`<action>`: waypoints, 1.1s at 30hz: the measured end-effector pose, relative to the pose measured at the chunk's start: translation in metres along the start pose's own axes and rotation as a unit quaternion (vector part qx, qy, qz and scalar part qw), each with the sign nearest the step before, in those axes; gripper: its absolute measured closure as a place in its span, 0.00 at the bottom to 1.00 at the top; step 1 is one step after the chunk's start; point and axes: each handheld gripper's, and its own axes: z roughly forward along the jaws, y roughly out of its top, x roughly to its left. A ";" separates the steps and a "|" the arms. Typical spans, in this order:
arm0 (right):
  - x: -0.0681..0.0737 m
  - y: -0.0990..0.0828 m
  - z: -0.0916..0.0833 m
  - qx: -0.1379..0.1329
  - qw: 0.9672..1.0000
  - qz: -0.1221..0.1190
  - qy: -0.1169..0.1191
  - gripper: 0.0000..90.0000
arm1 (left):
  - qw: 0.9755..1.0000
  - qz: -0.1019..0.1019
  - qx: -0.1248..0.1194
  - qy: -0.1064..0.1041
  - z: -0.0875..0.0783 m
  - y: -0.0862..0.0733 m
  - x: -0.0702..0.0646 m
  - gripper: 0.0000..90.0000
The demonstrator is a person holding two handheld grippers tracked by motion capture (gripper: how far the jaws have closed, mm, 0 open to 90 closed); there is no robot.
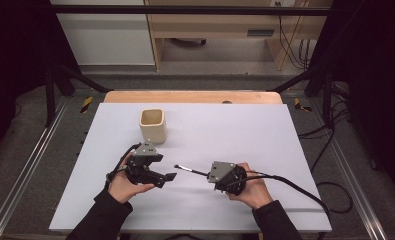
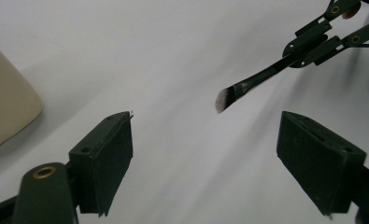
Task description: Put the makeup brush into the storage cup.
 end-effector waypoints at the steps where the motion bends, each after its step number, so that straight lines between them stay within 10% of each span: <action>1: 0.000 -0.002 0.000 -0.005 1.000 0.004 0.001 0.93 | 1.000 -0.003 -0.003 0.000 0.000 -0.002 0.001 0.20; 33: 0.001 -0.015 0.002 -0.096 0.990 0.101 -0.029 0.93 | 0.993 -0.058 -0.105 -0.003 -0.003 -0.026 0.002 0.18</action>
